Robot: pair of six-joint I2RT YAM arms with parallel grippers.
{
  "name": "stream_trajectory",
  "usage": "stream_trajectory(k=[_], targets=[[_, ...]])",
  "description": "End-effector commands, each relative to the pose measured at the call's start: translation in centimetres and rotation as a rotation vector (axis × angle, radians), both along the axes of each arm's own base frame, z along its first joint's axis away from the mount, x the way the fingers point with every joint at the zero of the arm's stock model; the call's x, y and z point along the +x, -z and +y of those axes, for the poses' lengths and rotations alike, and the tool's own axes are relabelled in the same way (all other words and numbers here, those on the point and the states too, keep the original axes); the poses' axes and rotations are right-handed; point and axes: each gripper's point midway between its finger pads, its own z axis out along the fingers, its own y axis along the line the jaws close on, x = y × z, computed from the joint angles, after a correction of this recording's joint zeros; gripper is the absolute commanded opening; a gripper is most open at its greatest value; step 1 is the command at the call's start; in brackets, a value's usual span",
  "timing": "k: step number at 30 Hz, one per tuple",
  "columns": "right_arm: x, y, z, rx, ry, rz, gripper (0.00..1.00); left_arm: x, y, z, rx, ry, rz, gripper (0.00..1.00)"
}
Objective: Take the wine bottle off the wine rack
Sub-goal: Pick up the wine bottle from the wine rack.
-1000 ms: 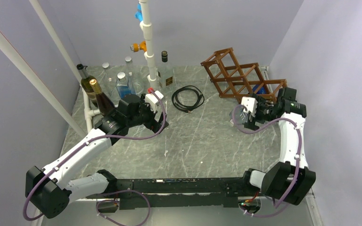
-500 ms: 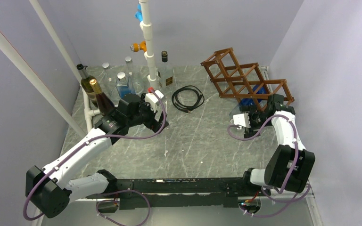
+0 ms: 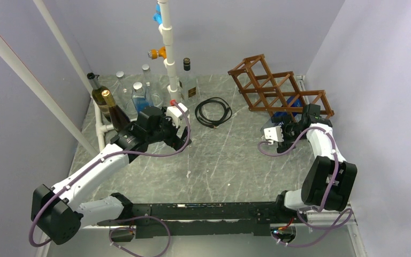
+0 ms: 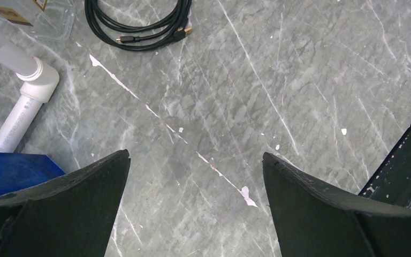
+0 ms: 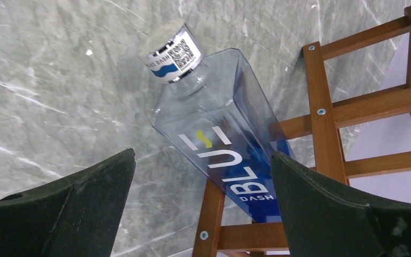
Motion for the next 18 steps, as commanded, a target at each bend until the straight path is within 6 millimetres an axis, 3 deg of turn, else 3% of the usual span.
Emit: stream_trajectory(k=[1,7,18], targets=[[3.3,-1.4,-0.4,-0.179,-0.235,-0.226,1.00,0.7,-1.6,-0.2,-0.002,-0.003,-0.042,1.00],[4.5,-0.2,-0.8,-0.251,-0.265,-0.274,1.00,1.0,-0.9,-0.2,0.021,-0.010,-0.024,0.99],[5.7,2.0,0.6,-0.293,-0.424,-0.409,0.99,1.4,0.7,-0.1,0.068,-0.020,0.019,0.99]])
